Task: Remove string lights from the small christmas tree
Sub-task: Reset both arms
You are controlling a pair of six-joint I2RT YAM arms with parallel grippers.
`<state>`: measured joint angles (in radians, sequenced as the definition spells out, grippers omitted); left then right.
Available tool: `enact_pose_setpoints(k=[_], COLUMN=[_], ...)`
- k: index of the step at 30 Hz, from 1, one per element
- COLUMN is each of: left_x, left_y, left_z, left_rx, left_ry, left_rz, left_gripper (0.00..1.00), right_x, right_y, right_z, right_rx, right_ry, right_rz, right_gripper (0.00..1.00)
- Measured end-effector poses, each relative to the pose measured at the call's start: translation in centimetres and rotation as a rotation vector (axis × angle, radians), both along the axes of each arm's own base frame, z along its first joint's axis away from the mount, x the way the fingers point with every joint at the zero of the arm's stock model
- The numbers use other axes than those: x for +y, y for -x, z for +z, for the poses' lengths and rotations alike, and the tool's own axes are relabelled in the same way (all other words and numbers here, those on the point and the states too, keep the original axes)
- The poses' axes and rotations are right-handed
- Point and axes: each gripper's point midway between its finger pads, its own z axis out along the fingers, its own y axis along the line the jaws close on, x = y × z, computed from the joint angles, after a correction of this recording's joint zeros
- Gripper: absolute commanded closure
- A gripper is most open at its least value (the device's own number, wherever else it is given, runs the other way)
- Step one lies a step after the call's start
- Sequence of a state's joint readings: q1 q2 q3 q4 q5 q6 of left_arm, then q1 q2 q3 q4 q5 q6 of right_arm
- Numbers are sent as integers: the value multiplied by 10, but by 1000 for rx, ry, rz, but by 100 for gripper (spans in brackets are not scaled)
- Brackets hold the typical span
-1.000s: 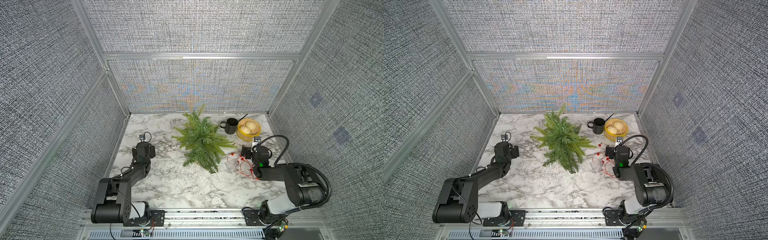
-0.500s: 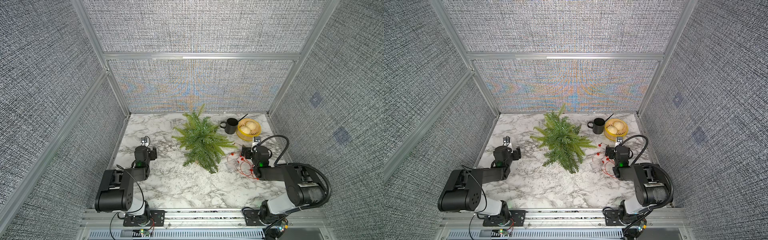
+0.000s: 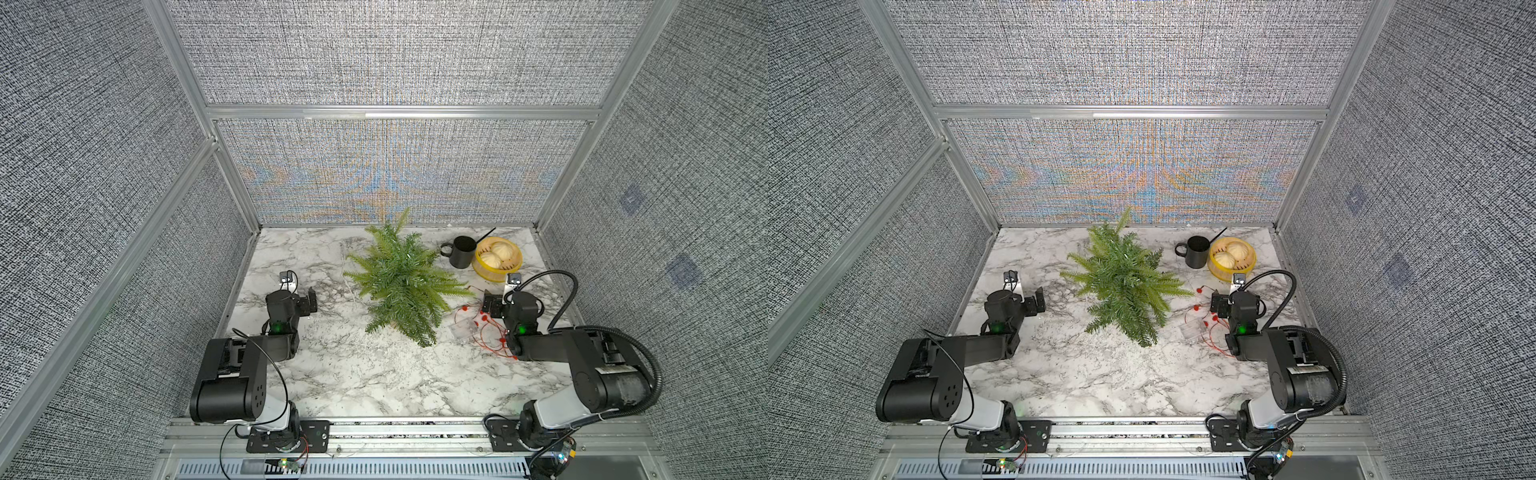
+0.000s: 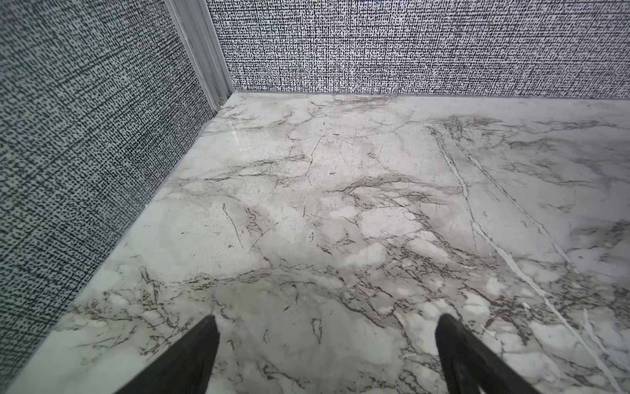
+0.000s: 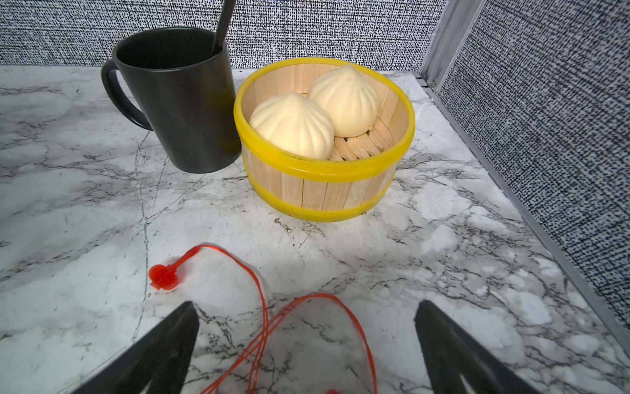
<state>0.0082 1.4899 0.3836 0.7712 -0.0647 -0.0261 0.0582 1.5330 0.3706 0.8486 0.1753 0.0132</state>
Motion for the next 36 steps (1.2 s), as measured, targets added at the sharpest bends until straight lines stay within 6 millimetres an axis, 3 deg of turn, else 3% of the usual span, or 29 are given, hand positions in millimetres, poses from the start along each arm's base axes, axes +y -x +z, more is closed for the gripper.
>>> enact_pose_setpoints(k=[36], left_x=[-3], left_y=[-1], left_z=[1], left_rx=[-6], left_ry=[3], left_rz=[-15], left_gripper=[1], right_x=[1], right_y=[-5], right_z=[3], right_rx=[-4], right_ry=[1], right_rz=[1], right_gripper=[1])
